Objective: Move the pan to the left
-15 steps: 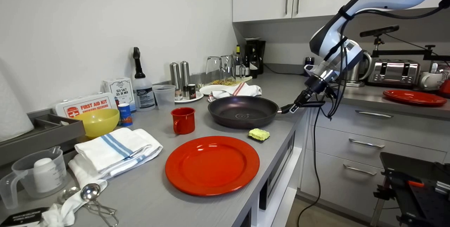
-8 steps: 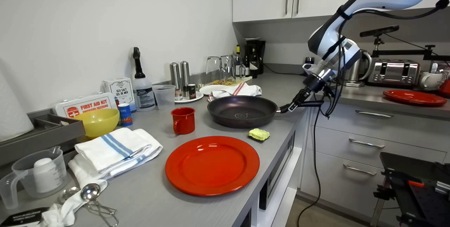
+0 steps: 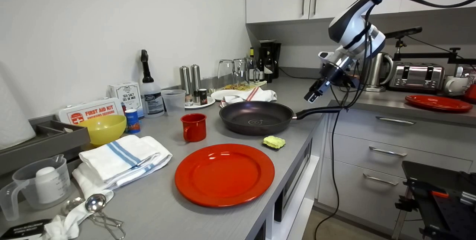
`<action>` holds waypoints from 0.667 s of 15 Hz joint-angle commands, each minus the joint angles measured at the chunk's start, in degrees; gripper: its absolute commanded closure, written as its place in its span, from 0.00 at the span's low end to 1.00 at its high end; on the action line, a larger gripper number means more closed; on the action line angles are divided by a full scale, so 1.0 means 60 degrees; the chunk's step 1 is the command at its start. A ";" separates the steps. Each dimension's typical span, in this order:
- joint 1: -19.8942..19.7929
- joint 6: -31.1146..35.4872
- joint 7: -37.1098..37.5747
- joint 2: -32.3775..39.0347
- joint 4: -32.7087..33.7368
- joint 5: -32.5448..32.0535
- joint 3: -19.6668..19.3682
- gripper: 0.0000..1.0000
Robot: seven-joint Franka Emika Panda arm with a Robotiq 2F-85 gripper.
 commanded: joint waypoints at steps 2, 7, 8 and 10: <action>0.0117 0.0042 0.1462 -0.1437 -0.0240 -0.2076 0.0183 0.00; 0.0108 0.0861 0.3669 -0.1698 -0.0383 -0.5730 0.0548 0.00; -0.0300 0.0752 0.4066 -0.1702 -0.0399 -0.6528 0.0918 0.00; -0.0058 0.0376 0.4991 -0.1864 -0.0409 -0.8100 0.0647 0.00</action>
